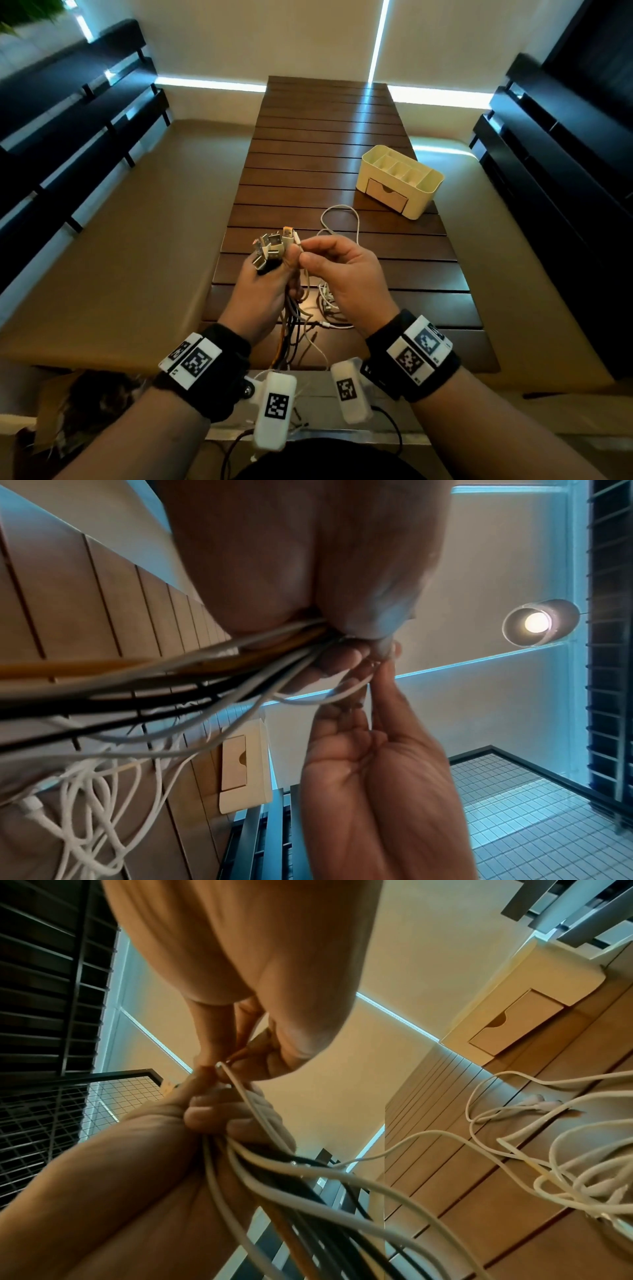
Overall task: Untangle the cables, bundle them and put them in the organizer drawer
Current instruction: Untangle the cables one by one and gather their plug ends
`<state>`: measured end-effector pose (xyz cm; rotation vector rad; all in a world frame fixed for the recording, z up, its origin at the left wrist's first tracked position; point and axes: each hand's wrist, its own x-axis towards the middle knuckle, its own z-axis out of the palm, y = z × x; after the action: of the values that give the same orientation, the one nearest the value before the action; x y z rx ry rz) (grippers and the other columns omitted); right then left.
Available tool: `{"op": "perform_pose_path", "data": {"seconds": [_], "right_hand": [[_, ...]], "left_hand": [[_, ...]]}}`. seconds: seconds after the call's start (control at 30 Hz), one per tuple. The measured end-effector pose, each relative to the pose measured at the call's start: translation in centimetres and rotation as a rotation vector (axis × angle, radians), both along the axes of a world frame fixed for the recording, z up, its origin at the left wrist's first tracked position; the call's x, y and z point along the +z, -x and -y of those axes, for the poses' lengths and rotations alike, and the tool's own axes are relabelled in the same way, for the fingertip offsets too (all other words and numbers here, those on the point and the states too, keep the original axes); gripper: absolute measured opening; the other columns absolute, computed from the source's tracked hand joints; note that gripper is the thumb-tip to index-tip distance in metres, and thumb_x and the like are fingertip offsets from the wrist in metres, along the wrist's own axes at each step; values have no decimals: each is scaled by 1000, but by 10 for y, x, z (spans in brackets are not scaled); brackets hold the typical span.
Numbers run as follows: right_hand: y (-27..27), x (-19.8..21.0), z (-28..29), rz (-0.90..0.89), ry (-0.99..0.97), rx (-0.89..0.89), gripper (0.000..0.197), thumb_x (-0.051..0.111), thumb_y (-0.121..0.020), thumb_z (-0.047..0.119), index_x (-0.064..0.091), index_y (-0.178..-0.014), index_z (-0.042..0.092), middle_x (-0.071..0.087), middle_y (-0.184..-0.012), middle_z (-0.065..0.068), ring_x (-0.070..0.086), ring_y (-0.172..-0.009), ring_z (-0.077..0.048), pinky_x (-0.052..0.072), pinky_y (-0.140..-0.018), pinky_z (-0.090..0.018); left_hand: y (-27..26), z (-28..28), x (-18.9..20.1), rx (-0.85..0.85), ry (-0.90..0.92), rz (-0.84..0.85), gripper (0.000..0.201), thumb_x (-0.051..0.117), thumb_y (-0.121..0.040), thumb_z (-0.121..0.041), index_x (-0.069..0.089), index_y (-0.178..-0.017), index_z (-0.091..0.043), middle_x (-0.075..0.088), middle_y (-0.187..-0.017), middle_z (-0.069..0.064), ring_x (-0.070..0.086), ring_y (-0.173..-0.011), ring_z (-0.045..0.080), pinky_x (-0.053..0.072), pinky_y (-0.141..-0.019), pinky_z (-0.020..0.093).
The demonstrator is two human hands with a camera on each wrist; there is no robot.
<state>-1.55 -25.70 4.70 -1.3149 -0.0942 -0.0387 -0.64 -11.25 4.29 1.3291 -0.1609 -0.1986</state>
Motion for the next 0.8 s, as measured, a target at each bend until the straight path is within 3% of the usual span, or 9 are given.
{"op": "perform_pose_path", "data": {"seconds": [0.13, 0.23, 0.33, 0.43, 0.5, 0.57, 0.63, 0.73, 0.8], "right_hand": [[0, 0, 1, 52, 29, 34, 24, 64, -88, -6, 68, -111, -3, 68, -100, -7, 68, -96, -14, 56, -86, -28], [-2, -2, 0, 72, 66, 58, 30, 64, -88, -7, 71, -111, 10, 55, -92, 1, 60, -87, -5, 54, -83, -26], [-5, -7, 0, 105, 71, 59, 29, 69, -86, 0, 75, -105, 20, 54, -93, 1, 57, -87, -11, 54, -83, -30], [-3, -10, 0, 117, 72, 108, 29, 68, -84, 6, 70, -107, 22, 61, -98, -3, 61, -90, -19, 57, -80, -37], [0, -12, -2, 97, 144, 112, 36, 72, -80, 11, 62, -111, 27, 62, -100, -6, 63, -92, -20, 58, -81, -41], [-1, -13, -4, 58, 199, 82, 44, 76, -78, 13, 52, -113, 27, 61, -98, -7, 63, -90, -21, 56, -82, -45], [-2, -13, -4, 36, 242, 78, 40, 74, -84, 8, 49, -112, 21, 63, -92, -3, 63, -85, -19, 56, -81, -42], [-5, -11, -4, 85, 405, 109, 22, 67, -92, 7, 58, -109, 17, 67, -90, 0, 65, -81, -15, 58, -77, -37], [-6, -9, -4, 103, 454, 130, 17, 64, -93, 9, 59, -108, 17, 65, -83, 3, 61, -72, -12, 55, -70, -35]], "left_hand": [[0, 0, 4, -16, 35, 10, 31, 53, -89, -37, 58, -90, -7, 46, -58, -1, 45, -50, 10, 45, -50, 22], [-3, -2, 2, -27, 49, 39, 31, 59, -85, -47, 67, -81, -18, 47, -57, -4, 45, -50, 9, 45, -51, 21], [-6, -6, 1, -67, 34, 81, 28, 68, -82, -55, 70, -79, -28, 51, -60, -6, 47, -54, 9, 45, -53, 24], [-8, -6, 6, -57, 10, 106, 17, 60, -91, -33, 69, -85, -20, 60, -68, -5, 57, -61, 11, 47, -57, 27], [-10, -5, 5, -40, 40, 82, 15, 58, -91, -26, 68, -89, -14, 68, -78, -2, 67, -76, 15, 54, -66, 30], [-12, -7, 3, -4, 42, 64, 14, 61, -92, -28, 69, -83, -20, 65, -74, -5, 65, -73, 13, 53, -67, 32], [-16, -11, 0, 26, -35, 95, 18, 63, -94, -31, 67, -79, -22, 61, -71, -9, 60, -68, 10, 49, -64, 29], [-16, -12, 3, 41, -165, 198, 21, 60, -94, -28, 65, -91, -8, 64, -79, -5, 64, -77, 11, 52, -68, 25], [-15, -11, 2, 48, -151, 200, 27, 59, -91, -28, 65, -96, -2, 66, -84, 2, 65, -81, 16, 54, -72, 27]]}}
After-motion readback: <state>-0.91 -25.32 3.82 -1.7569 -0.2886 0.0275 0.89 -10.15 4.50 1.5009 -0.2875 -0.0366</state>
